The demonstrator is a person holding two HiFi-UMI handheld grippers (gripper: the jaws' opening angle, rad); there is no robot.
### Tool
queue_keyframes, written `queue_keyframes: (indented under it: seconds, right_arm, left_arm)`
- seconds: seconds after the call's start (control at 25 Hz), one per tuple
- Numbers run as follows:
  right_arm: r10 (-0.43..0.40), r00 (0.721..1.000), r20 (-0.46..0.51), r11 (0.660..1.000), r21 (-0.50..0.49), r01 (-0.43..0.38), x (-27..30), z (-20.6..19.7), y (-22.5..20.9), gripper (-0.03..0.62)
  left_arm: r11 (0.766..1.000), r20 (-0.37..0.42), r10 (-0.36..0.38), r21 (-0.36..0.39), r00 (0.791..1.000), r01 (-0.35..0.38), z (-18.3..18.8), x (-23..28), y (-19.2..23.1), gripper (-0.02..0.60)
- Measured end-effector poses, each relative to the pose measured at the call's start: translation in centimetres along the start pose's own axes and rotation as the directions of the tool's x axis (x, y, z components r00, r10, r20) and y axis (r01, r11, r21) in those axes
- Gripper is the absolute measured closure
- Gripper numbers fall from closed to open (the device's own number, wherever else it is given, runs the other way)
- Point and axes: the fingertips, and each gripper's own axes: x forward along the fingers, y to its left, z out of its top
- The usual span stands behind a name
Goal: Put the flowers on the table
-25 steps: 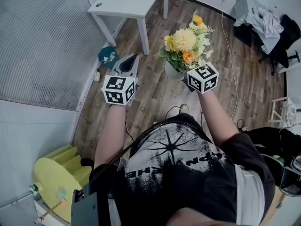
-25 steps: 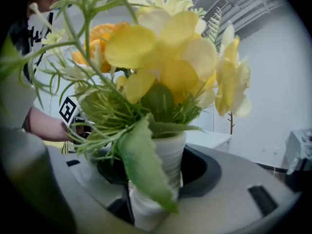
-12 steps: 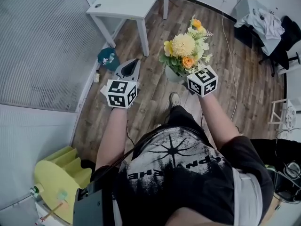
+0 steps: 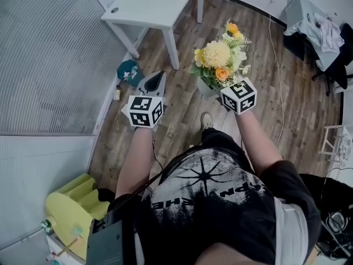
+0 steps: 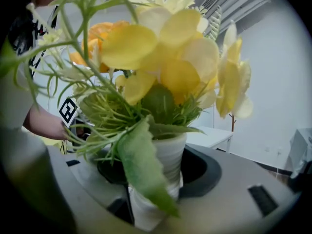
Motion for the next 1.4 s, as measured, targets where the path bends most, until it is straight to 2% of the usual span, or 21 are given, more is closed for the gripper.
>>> queue_keyframes:
  seconds: [0.36,0.8,1.12,1.4]
  right_arm:
    - [0.051,0.998,-0.025,0.998,-0.026,-0.051,4.6,1.4,-9.0,0.344]
    - [0.136,0.990,-0.030,0.990,-0.032,-0.137,10.9,3.7,-17.5,0.344]
    - [0.187,0.982,-0.011,0.980,-0.063,-0.188,12.1,3.5,-18.7,0.344]
    - [0.210,0.976,-0.048,0.973,-0.082,-0.214,18.2,4.5,-20.0,0.344]
  left_arm:
    - [0.998,-0.020,0.055,-0.027,0.998,-0.055,2.0,8.0,2.5,0.569]
    - [0.987,-0.033,0.147,-0.064,0.989,-0.149,5.4,16.8,6.4,0.569]
    - [0.977,0.004,0.204,-0.070,0.979,-0.204,4.8,18.1,6.7,0.568]
    - [0.967,0.004,0.223,-0.123,0.975,-0.221,5.9,20.7,12.4,0.569]
